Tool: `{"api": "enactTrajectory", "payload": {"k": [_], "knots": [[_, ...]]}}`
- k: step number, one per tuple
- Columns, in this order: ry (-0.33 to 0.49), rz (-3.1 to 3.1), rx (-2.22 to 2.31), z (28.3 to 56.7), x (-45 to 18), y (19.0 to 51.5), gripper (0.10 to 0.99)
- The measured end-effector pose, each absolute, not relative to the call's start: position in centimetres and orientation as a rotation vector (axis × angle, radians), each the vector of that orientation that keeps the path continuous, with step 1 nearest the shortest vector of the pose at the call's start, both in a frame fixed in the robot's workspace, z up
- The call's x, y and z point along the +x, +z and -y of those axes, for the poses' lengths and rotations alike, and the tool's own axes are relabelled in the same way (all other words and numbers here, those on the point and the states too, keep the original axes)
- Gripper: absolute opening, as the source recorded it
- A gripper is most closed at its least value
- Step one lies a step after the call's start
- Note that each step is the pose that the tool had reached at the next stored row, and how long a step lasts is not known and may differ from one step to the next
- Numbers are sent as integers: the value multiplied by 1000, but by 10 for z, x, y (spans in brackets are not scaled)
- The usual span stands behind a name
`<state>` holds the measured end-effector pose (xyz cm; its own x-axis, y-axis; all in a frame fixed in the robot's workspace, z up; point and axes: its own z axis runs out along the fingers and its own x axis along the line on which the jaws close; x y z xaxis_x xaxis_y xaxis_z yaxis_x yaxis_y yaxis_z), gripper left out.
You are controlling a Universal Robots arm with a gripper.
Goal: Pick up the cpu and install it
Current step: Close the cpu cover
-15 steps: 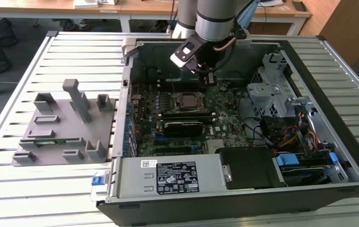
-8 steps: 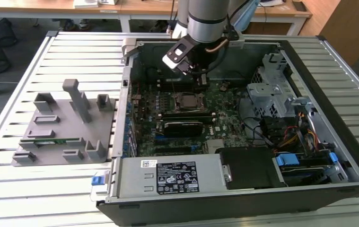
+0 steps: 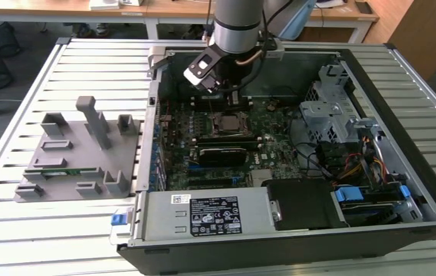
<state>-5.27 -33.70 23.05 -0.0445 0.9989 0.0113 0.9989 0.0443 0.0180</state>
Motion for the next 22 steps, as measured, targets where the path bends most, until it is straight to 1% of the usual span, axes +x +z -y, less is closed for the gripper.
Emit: {"api": "enactTrajectory", "payload": {"k": [22], "knots": [[26,-2267,2166,337,-72,215,106]]}}
